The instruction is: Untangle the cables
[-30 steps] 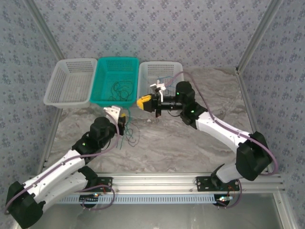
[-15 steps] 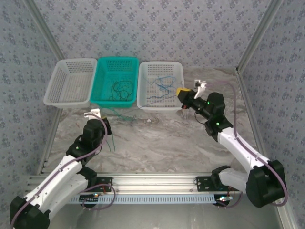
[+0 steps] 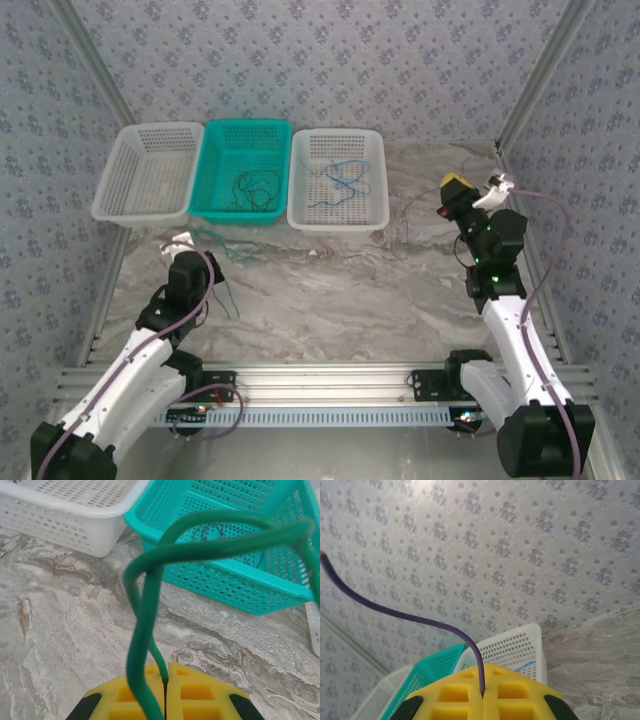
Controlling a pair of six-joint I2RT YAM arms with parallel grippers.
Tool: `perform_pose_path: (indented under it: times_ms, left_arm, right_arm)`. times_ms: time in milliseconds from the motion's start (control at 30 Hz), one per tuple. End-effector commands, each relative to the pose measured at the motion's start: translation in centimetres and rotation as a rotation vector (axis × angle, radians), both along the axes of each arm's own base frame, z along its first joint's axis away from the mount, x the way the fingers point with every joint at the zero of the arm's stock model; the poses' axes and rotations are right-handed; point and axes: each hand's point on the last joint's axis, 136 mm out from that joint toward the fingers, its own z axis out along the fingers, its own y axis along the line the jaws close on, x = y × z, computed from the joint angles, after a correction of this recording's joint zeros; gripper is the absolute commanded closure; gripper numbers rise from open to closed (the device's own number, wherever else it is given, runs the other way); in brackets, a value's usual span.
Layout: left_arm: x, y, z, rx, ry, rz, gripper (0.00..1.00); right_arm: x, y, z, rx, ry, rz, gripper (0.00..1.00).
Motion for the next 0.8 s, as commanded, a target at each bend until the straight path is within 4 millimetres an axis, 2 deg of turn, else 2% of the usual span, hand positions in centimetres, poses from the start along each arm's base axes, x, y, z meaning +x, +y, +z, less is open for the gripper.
perform_pose_path:
  times_ms: [0,33,133,267,433,567,600,667,767]
  left_arm:
    - [-0.1,0.2,0.1,-0.043,-0.011,0.018,1.00]
    - [-0.1,0.1,0.1,-0.047,-0.014,0.011,1.00]
    - [0.0,-0.6,0.2,-0.056,-0.019,-0.032,1.00]
    - [0.2,-2.1,0.6,-0.075,-0.034,-0.118,1.00]
    - [0.5,-3.1,0.7,-0.076,-0.028,-0.175,1.00]
    - [0.6,-3.5,0.8,-0.078,-0.025,-0.190,1.00]
    - [0.6,-3.6,0.9,-0.081,-0.028,-0.196,1.00]
    - [0.6,-3.9,1.1,-0.088,-0.035,-0.213,1.00]
    - [0.5,-4.7,1.2,-0.095,-0.033,-0.259,1.00]
  right_arm:
    - [-0.3,-1.2,0.0,0.108,-0.006,-0.016,1.00]
    - [-0.4,-0.8,0.7,0.120,-0.028,0.016,1.00]
    - [-1.1,2.0,3.5,0.103,-0.097,0.163,1.00]
    - [-3.1,6.5,8.2,-0.032,-0.196,0.311,1.00]
    - [-7.0,11.0,15.8,-0.199,-0.419,0.400,1.00]
    - [-9.1,13.8,21.4,-0.238,-0.569,0.458,1.00]
    - [-9.7,14.3,23.3,-0.241,-0.623,0.465,1.00]
    - [-9.5,15.8,25.1,-0.251,-0.683,0.490,1.00]
    - [-7.3,19.0,26.6,-0.264,-0.720,0.550,1.00]
